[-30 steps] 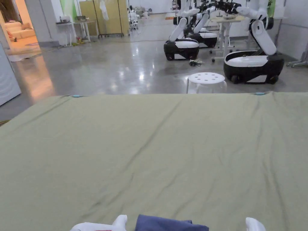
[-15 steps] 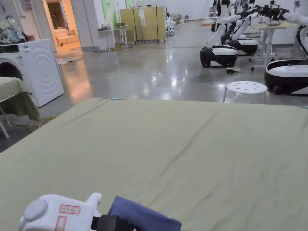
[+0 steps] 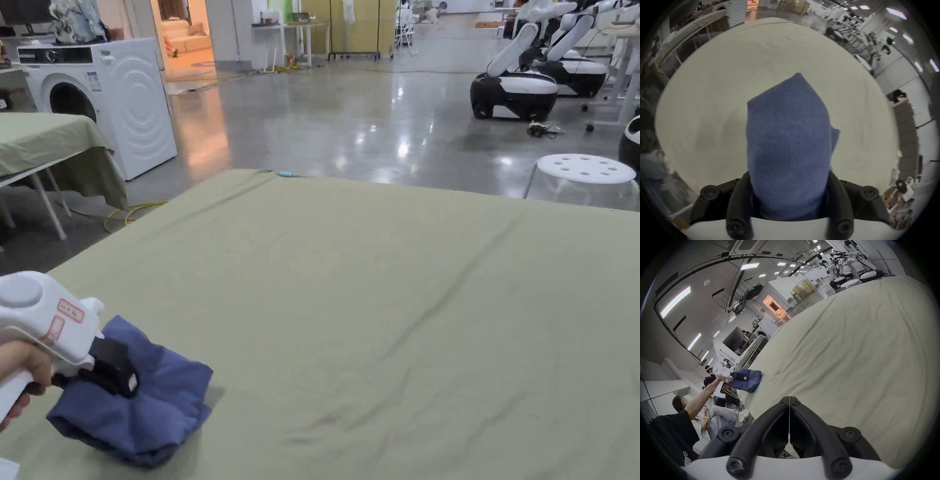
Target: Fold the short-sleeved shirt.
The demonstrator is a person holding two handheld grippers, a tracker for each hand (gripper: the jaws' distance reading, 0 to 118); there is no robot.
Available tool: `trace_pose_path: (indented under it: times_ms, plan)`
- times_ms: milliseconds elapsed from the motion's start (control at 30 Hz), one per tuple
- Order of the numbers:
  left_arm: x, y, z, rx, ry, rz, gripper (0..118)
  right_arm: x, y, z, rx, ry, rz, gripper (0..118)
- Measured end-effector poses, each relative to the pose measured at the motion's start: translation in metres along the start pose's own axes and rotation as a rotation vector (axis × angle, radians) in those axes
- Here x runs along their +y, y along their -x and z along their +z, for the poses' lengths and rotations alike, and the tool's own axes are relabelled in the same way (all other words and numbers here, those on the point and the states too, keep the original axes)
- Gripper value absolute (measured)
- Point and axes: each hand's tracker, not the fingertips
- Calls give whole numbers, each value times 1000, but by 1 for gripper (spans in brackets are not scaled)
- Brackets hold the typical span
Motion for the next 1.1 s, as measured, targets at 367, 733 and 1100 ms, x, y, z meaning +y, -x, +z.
trace_pose_path:
  times_ms: [367, 733, 1100]
  plan:
    - [-8, 15, -32, 606, -114, -165, 114, 3, 2, -12, -12, 21, 37, 4]
    - [-131, -79, 88, 32, -757, -122, 91, 6, 21, 34, -252, -279, 243, 5]
    - [-258, -335, 106, -263, -1217, -377, 3, 2, 109, 121, -676, -705, 581, 5]
